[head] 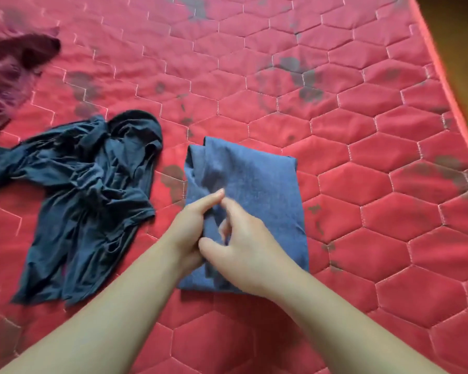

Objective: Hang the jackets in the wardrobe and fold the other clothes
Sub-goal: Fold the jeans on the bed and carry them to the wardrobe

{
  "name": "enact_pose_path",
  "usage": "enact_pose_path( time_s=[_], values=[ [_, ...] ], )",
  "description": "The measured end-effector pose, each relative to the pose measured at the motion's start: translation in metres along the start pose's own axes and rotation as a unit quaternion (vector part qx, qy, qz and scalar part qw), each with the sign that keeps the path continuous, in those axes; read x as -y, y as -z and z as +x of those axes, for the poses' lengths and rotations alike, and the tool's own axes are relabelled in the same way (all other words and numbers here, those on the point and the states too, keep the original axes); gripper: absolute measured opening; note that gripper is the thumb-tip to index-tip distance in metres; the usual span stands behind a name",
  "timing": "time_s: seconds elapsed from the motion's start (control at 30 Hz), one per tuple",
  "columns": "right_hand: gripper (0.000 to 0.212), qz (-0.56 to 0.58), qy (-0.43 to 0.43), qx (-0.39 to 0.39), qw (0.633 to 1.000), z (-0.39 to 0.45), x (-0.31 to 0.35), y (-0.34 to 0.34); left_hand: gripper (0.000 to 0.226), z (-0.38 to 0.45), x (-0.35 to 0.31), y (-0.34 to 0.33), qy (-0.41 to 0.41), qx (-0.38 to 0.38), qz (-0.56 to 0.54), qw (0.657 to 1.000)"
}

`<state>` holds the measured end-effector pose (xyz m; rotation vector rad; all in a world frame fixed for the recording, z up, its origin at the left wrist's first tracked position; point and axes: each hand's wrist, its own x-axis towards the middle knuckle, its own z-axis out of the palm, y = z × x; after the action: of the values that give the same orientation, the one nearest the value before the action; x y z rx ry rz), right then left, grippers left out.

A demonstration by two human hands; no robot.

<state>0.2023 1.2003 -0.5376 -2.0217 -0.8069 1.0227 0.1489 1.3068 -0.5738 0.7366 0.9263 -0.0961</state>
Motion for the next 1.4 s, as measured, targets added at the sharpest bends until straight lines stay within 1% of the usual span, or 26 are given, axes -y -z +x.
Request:
enact_pose_path(
  time_s=[0.03,0.07,0.1,0.17,0.23,0.33,0.4,0.43,0.47,0.53,0.6,0.67,0.73,0.8,0.83,0.87,0.9,0.93,0.97,1.0,1.07,1.13,1.2,1.27,1.33,1.4],
  values=[
    [0.04,-0.006,0.024,-0.015,1.0,0.001,-0.002,-0.009,0.032,0.003,0.0,0.014,0.014,-0.029,-0.02,0.999],
    [0.027,-0.023,0.04,-0.033,0.998,0.001,-0.007,-0.015,0.026,0.007,0.0,0.026,0.026,-0.062,-0.02,0.998],
    [0.02,-0.043,0.044,-0.043,0.997,0.0,-0.014,-0.02,0.02,0.013,0.004,0.037,0.029,-0.095,-0.002,0.995],
    [0.014,-0.081,0.034,-0.051,0.995,-0.002,-0.034,-0.023,0.022,0.024,0.016,0.052,0.016,-0.127,0.039,0.991],
    [0.011,-0.123,0.025,-0.074,0.989,-0.006,-0.053,-0.021,0.023,0.033,0.024,0.058,-0.002,-0.13,0.058,0.99],
    [0.02,-0.153,0.045,-0.156,0.975,-0.007,-0.072,-0.01,0.016,0.04,0.025,0.068,-0.068,-0.145,0.071,0.985],
    [0.035,-0.194,0.053,-0.211,0.957,-0.003,-0.082,-0.003,0.01,0.042,0.025,0.075,-0.115,-0.161,0.086,0.976],
    [0.046,-0.238,0.04,-0.222,0.945,-0.001,-0.087,-0.001,0.008,0.043,0.027,0.078,-0.134,-0.176,0.115,0.968],
    [0.057,-0.288,0.018,-0.216,0.933,0.002,-0.091,-0.003,0.006,0.043,0.03,0.081,-0.148,-0.192,0.152,0.958],
    [0.074,-0.363,-0.026,-0.159,0.918,0.006,-0.099,-0.016,0.007,0.045,0.037,0.086,-0.163,-0.217,0.218,0.937],
    [0.081,-0.384,-0.061,-0.11,0.915,0.009,-0.103,-0.036,0.005,0.045,0.044,0.088,-0.187,-0.246,0.26,0.915],
    [0.08,-0.395,-0.07,-0.113,0.909,0.014,-0.106,-0.046,0.007,0.041,0.05,0.086,-0.21,-0.273,0.277,0.897],
    [0.076,-0.365,-0.059,-0.145,0.918,0.015,-0.11,-0.047,0.032,0.036,0.053,0.083,-0.211,-0.276,0.272,0.897],
    [0.075,-0.273,-0.062,-0.194,0.94,0.017,-0.116,-0.041,0.062,0.034,0.055,0.083,-0.196,-0.272,0.288,0.897],
    [0.076,-0.226,-0.073,-0.219,0.946,0.02,-0.117,-0.036,0.073,0.033,0.054,0.083,-0.18,-0.277,0.307,0.893],
    [0.078,-0.181,-0.094,-0.246,0.948,0.023,-0.119,-0.031,0.079,0.032,0.054,0.083,-0.162,-0.281,0.319,0.89],
    [0.08,-0.126,-0.127,-0.274,0.945,0.028,-0.12,-0.026,0.077,0.032,0.054,0.083,-0.146,-0.277,0.314,0.896],
    [0.081,-0.065,-0.167,-0.302,0.936,0.033,-0.12,-0.021,0.07,0.031,0.053,0.081,-0.131,-0.259,0.294,0.911],
    [0.077,-0.01,-0.205,-0.321,0.925,0.038,-0.12,-0.016,0.062,0.031,0.052,0.079,-0.113,-0.237,0.274,0.925],
    [0.068,0.029,-0.23,-0.326,0.917,0.042,-0.12,-0.012,0.059,0.031,0.049,0.077,-0.097,-0.222,0.262,0.934],
    [0.047,0.074,-0.237,-0.306,0.919,0.046,-0.12,-0.006,0.068,0.034,0.045,0.076,-0.076,-0.207,0.253,0.942],
    [0.045,0.098,-0.233,-0.279,0.926,0.047,-0.12,0.001,0.072,0.035,0.037,0.075,-0.059,-0.197,0.251,0.946],
    [0.042,0.144,-0.239,-0.24,0.93,0.045,-0.12,0.008,0.064,0.035,0.034,0.074,-0.015,-0.165,0.227,0.96],
    [0.045,0.216,-0.269,-0.162,0.924,0.041,-0.122,0.015,0.063,0.031,0.034,0.074,0.047,-0.125,0.203,0.97],
    [0.054,0.245,-0.306,-0.09,0.916,0.034,-0.121,0.017,0.064,0.027,0.04,0.077,0.091,-0.089,0.183,0.975],
    [0.06,0.237,-0.296,-0.073,0.923,0.026,-0.123,0.015,0.06,0.019,0.048,0.081,0.131,-0.054,0.136,0.981]
  ],
)
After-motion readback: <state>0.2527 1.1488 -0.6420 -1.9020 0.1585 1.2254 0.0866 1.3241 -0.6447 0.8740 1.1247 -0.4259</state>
